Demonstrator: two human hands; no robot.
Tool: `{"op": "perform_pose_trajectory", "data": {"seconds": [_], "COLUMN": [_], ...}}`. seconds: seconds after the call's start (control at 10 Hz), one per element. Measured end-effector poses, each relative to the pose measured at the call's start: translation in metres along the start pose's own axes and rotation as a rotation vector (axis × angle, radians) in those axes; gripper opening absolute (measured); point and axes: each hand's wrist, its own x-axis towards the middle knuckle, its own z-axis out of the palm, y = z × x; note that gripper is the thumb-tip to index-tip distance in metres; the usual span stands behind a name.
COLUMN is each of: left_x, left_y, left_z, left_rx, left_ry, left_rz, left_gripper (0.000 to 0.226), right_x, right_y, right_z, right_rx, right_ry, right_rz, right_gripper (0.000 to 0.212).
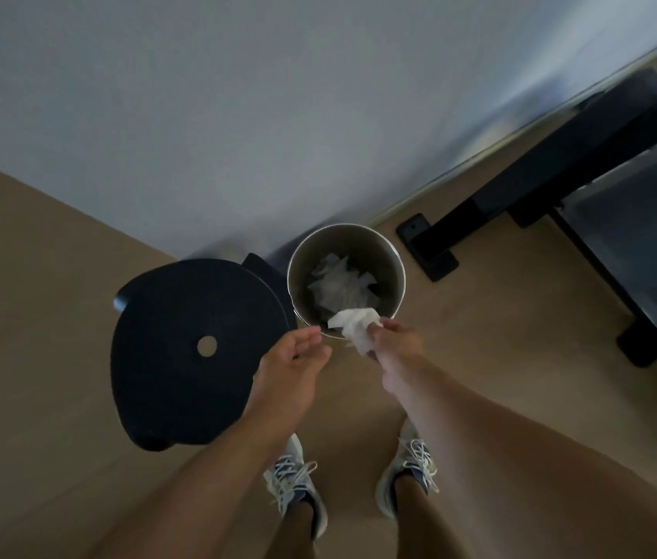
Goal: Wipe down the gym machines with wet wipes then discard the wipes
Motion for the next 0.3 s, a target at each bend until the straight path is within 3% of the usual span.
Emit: {"op": "perform_pose_trajectory", "data": {"seconds": [0.3], "left_x": [0.039], "left_y": [-0.015], "left_z": [0.027], "left_rx": [-0.059], "left_ry": [0.084], "left_rz": [0.02], "left_gripper": [0.031], "right_x": [0.077], "right_y": [0.009], "right_z": [0.027], "right_rx": [-0.115], "right_ry": [-0.111], "right_rz": [-0.099], "right_gripper": [0.046]}}
